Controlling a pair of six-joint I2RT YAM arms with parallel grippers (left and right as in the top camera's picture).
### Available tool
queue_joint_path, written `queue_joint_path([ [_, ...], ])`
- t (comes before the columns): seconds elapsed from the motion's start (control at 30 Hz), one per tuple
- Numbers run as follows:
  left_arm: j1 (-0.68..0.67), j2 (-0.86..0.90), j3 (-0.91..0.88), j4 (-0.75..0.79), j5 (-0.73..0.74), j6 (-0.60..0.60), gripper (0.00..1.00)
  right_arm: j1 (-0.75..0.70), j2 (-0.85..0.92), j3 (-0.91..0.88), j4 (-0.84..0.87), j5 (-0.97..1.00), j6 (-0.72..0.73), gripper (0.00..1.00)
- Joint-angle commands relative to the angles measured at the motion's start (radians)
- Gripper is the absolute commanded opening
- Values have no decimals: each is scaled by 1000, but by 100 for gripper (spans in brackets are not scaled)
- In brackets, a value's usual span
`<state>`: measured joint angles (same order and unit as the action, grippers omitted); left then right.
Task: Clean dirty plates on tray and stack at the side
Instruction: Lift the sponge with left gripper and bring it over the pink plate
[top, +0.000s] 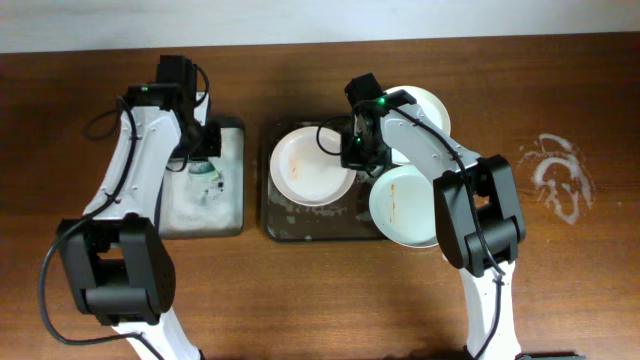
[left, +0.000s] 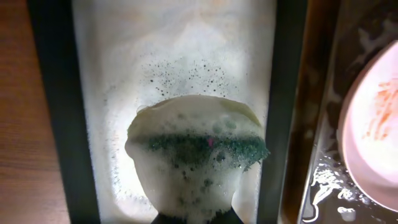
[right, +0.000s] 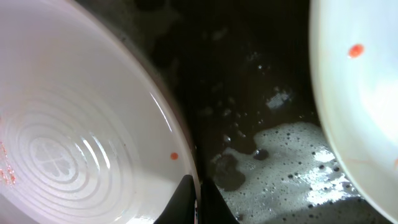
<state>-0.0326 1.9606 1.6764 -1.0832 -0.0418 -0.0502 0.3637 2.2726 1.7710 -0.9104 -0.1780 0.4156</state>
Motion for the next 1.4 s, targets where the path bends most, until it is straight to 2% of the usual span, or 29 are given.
queue_joint_path([
  [0.0, 3, 3, 23, -23, 0, -3, 1, 11, 25, -1, 10, 4, 5, 4],
  [0.6, -10, 3, 24, -14, 47, -2, 1, 11, 25, -1, -9, 1, -18, 4],
  [0.77, -107, 3, 23, 82, 106, -6, 1, 11, 25, -1, -9, 1, -18, 4],
  [0.97, -225, 14, 23, 210, 106, -74, 1, 11, 25, -1, -10, 1, -18, 4],
  [1.1, -288, 70, 23, 268, 106, -115, 1, 11, 25, -1, -10, -3, -18, 4],
  [1.37, -352, 222, 23, 358, 98, -113, 1, 11, 25, -1, -6, -2, -18, 4],
])
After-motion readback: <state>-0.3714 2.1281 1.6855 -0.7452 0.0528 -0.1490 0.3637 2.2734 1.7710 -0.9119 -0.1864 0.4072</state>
